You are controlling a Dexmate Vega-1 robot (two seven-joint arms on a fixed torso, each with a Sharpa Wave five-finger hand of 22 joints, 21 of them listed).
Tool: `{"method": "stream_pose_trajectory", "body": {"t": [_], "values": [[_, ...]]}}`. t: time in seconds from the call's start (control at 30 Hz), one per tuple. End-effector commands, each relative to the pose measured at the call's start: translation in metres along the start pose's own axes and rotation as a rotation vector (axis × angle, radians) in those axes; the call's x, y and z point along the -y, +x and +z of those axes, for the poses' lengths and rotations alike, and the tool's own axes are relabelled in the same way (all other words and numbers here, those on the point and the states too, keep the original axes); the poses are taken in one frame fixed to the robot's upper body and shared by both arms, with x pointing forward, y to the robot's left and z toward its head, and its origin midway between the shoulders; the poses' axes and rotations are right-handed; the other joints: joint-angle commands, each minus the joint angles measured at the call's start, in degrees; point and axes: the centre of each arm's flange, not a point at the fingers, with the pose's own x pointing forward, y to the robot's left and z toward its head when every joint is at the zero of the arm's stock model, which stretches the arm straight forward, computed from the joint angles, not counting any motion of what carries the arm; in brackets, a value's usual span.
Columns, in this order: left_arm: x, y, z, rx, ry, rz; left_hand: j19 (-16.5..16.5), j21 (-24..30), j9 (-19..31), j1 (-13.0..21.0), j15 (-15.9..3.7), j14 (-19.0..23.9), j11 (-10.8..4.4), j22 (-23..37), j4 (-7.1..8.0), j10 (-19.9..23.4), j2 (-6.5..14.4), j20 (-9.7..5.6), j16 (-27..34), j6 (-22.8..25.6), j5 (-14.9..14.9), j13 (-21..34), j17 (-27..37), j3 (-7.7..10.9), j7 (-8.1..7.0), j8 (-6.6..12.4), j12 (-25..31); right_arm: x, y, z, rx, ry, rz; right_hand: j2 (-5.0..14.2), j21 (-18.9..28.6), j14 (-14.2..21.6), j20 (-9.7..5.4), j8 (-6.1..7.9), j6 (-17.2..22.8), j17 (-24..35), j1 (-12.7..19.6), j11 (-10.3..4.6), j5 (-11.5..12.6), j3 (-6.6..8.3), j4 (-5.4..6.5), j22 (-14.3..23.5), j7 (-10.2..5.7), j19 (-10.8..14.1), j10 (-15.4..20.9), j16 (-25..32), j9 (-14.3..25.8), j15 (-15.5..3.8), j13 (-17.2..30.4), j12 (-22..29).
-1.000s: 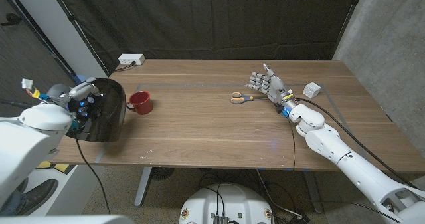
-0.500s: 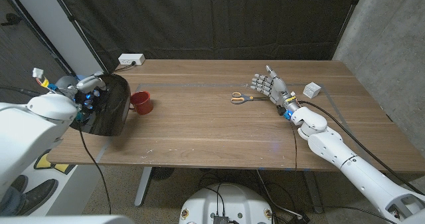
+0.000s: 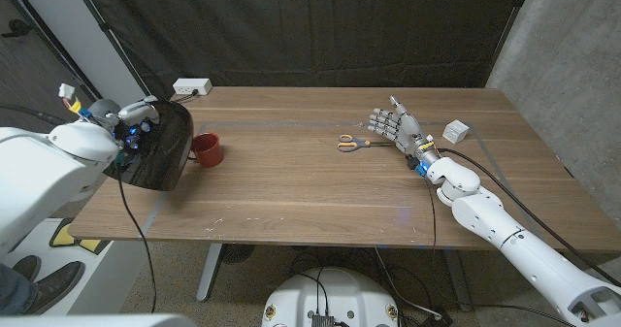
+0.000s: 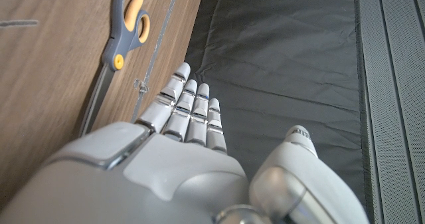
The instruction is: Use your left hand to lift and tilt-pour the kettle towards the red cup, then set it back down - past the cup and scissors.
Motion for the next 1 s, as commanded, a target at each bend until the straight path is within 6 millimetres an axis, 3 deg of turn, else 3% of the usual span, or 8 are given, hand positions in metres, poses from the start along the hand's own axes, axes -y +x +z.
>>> {"method": "stream_pose_trajectory", "body": {"t": [0.03, 0.87, 1.0], "values": [[0.001, 0.0021, 0.0086, -0.032, 0.044, -0.034, -0.37, -0.17, -0.32, -0.41, -1.87, 2.19, -4.24, 0.1, 2.74, 4.72, 1.28, -2.53, 0.09, 0.03, 0.04, 3.86, 0.34, 3.42, 0.22, 0.3, 5.72, 0.0009, -0.0008, 0.0, -0.009, 0.0, -0.007, 0.51, -0.15, -0.03, -1.04, -0.12, 0.19, 0.17, 0.14, -0.16, -0.14, -0.32, 0.02, 0.18, 0.27, 0.49, 0.49, -0.17, 0.35, 0.19, 0.23, -0.31], [0.008, 0.0047, 0.0002, -0.088, 0.083, -0.099, -0.42, -0.15, -0.46, -0.86, -1.87, 2.34, -4.11, 0.09, 2.77, 4.55, 1.62, -2.43, -0.38, -0.84, -0.12, 3.58, 0.17, 3.44, 0.01, 1.55, 5.39, 0.0027, 0.0013, -0.0014, -0.021, -0.001, -0.011, 0.7, -0.22, -0.01, -1.04, -0.15, 0.18, 0.18, 0.13, -0.24, -0.18, -0.37, 0.02, 0.19, 0.23, 0.51, 0.53, -0.18, 0.36, 0.23, 0.23, -0.37], [0.0064, 0.006, 0.0007, -0.095, 0.095, -0.095, -0.47, -0.16, -1.97, -0.84, -1.79, 2.26, -3.92, 0.09, 2.72, 4.81, 1.7, -2.29, -0.19, -0.46, -0.13, 2.7, 0.57, 3.49, 0.41, 0.94, 4.83, 0.0027, 0.0024, -0.0012, -0.023, -0.008, -0.006, 0.73, -0.23, -0.06, -1.03, -0.15, 0.18, 0.18, 0.14, -0.09, -0.18, -0.38, 0.01, 0.19, 0.26, 0.52, 0.57, -0.2, 0.36, 0.25, 0.23, -0.37]]}}
